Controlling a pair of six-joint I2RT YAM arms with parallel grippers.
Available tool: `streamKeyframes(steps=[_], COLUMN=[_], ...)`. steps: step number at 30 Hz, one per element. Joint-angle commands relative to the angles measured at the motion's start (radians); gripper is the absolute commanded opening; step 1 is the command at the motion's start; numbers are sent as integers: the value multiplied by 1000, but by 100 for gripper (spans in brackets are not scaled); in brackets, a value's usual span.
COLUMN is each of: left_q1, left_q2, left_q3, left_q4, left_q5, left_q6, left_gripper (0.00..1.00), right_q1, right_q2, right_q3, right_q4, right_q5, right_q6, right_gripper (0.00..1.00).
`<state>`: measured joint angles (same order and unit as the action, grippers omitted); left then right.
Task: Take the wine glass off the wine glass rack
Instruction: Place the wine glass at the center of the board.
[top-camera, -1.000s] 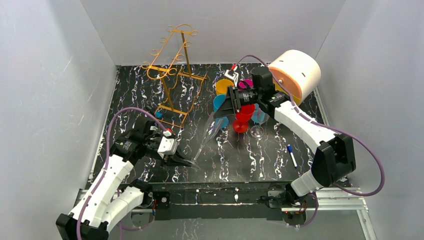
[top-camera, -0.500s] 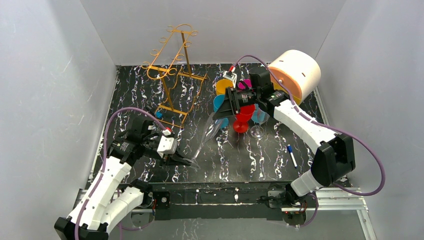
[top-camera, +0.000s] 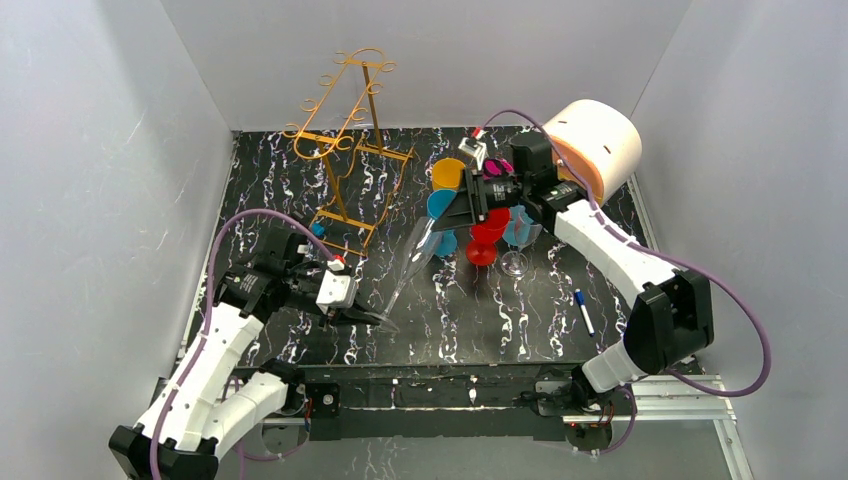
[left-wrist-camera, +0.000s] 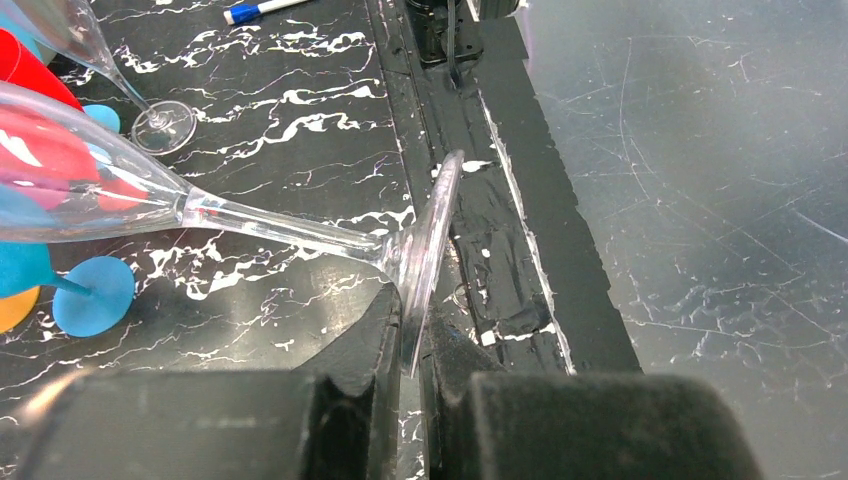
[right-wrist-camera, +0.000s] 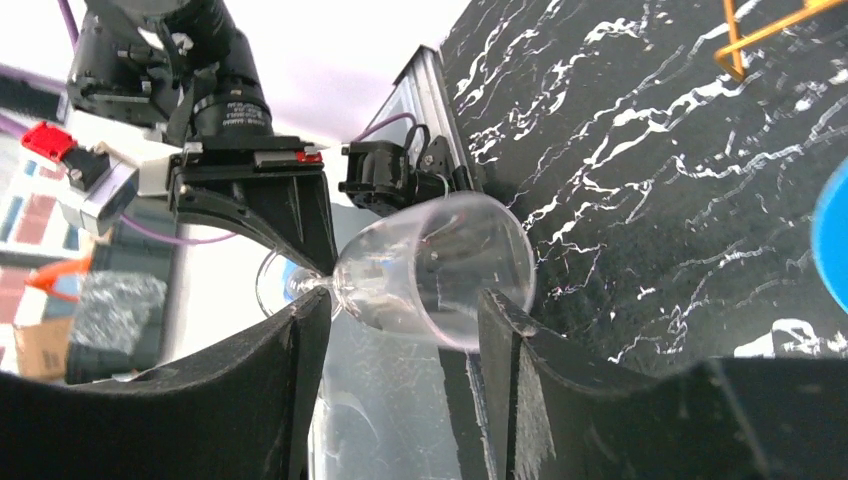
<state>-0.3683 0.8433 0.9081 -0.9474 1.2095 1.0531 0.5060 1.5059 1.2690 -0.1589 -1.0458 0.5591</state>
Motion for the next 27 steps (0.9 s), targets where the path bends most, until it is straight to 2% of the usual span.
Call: streamKeyframes(steps=[1, 9, 12, 15, 19, 27], left_q1=[12, 12, 12, 12, 12, 12], left_q2=[7, 88, 105, 106, 92, 72], left_q3=[56, 73, 91, 104, 109, 103], left_q4=[-38, -170, -213, -224, -205, -151], left_q5=[19, 60, 59, 47, 55, 24], left_q6=[65, 248, 296, 300, 278, 200], left_gripper=[0, 0, 0, 0, 0, 0], right_q1=[-77, -93, -91, -83, -65, 16], right_q2=[-70, -42, -51, -42, 8, 3], right_q3=[-52, -74, -89, -107, -69, -24], right_q4=[56, 100, 211, 346, 295, 244], right_q5=[-4, -134, -128, -170, -167, -229], right_q6=[97, 117, 186, 289, 305, 240], right_gripper=[64, 61, 61, 61, 61, 50])
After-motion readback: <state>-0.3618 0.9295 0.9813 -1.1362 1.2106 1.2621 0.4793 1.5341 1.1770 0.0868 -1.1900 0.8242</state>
